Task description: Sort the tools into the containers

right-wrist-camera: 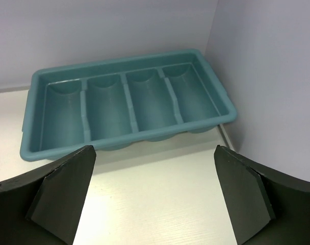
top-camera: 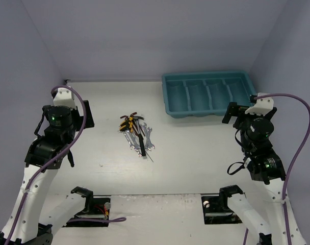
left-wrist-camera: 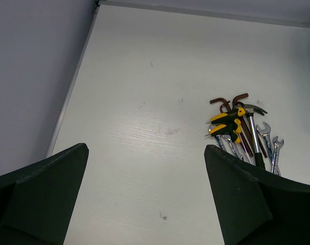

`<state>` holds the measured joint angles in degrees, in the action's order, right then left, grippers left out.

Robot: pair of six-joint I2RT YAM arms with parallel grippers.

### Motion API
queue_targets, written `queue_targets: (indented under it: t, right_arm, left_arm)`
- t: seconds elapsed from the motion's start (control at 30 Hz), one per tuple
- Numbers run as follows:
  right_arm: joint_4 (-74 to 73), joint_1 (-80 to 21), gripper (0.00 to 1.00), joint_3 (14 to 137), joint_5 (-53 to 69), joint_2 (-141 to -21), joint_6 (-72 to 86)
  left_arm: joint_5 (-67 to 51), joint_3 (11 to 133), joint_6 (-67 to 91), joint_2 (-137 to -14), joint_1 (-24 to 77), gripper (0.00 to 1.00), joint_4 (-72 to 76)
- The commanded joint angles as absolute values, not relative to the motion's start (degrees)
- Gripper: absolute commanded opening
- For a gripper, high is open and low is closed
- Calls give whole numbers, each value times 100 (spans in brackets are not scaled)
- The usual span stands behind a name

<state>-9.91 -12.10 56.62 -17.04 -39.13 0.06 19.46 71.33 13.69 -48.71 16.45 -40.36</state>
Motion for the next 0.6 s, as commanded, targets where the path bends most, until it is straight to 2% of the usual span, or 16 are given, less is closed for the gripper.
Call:
queue_targets:
  t: [0.0,0.3,0.5,0.57]
  right_arm:
    - [-615,-1248,100,5725,-1115,-4210,58]
    - [-663,-1411,100,6150,-290,-5646,608]
    - [-655,-2797,100,6805,-1161,-7068,748]
    - [-642,-3232,93,7028,-1272,-7715,869]
  left_arm:
    - [1878,7257,1307,-4884,1661,95,-3677]
    - [1792,7076,1210,-4843,1661,95,-3691]
    - [1790,6953,1266,-4771,1661,95,-3758]
    - [1636,6902,1344,-4744,1659,95,-3810]
